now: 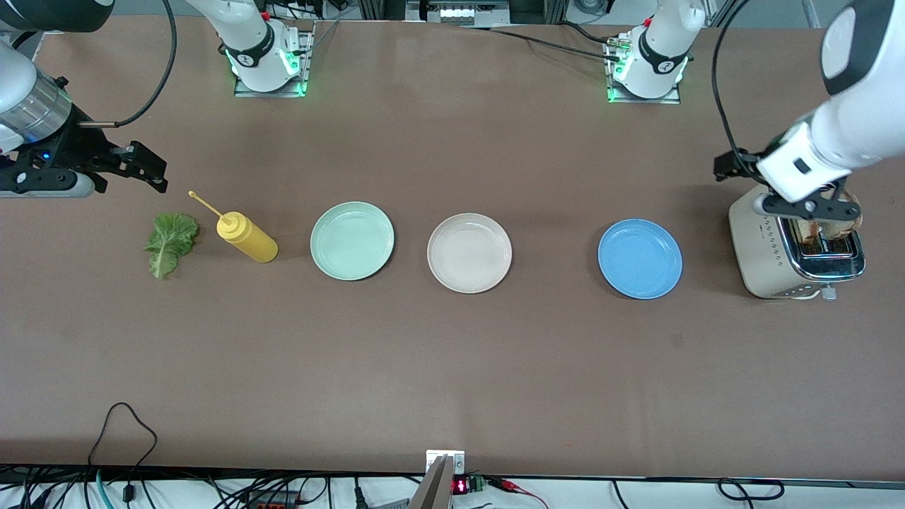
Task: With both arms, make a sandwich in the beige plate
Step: 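Grasp a bread slice in the toaster with the left gripper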
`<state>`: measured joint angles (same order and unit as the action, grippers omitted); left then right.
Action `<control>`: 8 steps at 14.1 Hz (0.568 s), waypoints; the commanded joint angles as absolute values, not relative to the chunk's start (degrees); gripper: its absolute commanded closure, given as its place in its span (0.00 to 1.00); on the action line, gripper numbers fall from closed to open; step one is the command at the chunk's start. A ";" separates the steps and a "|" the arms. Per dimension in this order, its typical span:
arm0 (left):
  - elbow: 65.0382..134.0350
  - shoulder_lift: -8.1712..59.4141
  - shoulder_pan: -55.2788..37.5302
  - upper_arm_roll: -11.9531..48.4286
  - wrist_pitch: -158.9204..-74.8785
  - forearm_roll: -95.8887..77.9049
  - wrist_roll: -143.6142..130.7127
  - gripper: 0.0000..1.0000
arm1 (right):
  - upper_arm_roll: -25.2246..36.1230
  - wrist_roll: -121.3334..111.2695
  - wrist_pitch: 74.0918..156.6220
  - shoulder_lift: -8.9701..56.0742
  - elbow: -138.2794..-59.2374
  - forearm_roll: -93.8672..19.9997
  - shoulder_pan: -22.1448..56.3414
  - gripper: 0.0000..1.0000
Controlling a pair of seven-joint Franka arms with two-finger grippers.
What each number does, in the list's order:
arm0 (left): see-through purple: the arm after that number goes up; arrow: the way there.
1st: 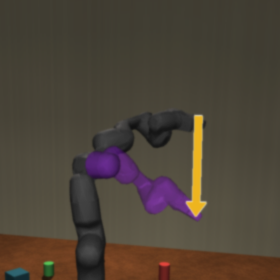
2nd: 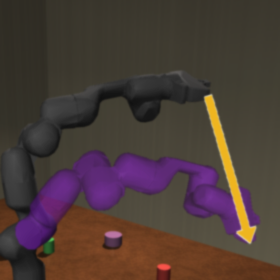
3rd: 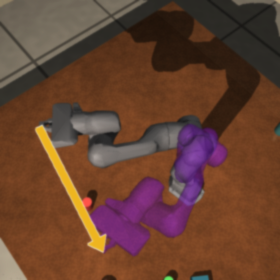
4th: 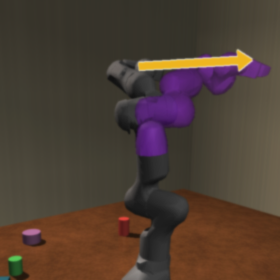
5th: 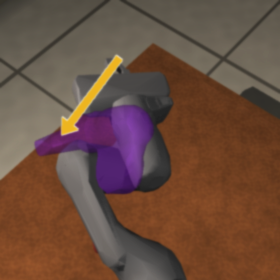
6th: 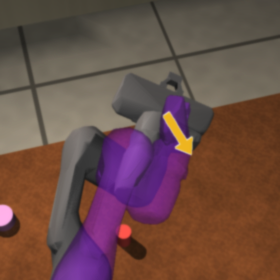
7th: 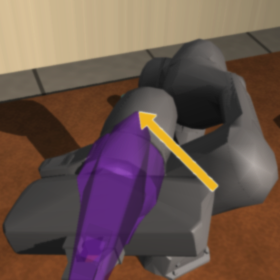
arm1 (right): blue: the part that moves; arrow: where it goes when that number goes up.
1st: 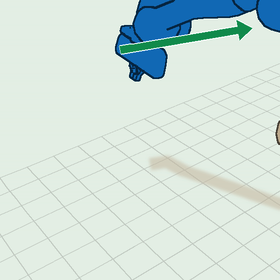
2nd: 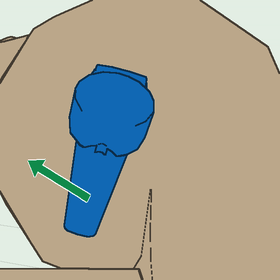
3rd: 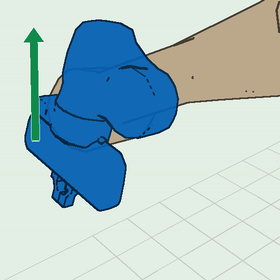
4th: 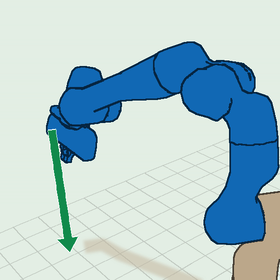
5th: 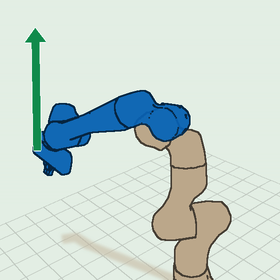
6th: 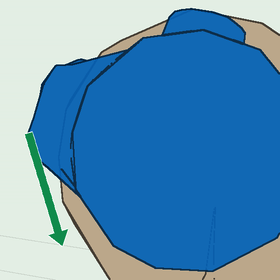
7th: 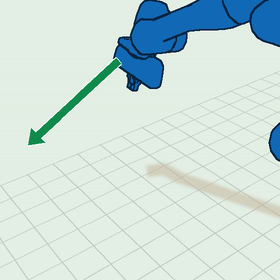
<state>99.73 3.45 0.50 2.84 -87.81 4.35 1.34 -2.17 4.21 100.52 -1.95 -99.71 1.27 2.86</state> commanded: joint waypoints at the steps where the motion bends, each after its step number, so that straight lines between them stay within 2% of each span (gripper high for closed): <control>1: 97.64 6.50 3.51 2.81 -87.09 10.17 2.37 0.00 | -2.29 4.66 100.11 -1.85 -100.28 2.20 2.72 0.00; 3: 99.74 7.64 5.52 2.81 -91.56 15.80 2.46 0.00 | -2.29 4.66 98.97 -1.15 -100.28 1.94 2.72 0.00; 8: 113.18 5.63 11.15 2.81 -109.47 18.10 5.01 0.00 | -2.29 3.43 96.78 1.05 -99.76 1.76 2.55 0.00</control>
<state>107.24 7.88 9.11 2.42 -102.93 16.11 3.47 -2.13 4.14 98.42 0.52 -100.23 1.27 2.83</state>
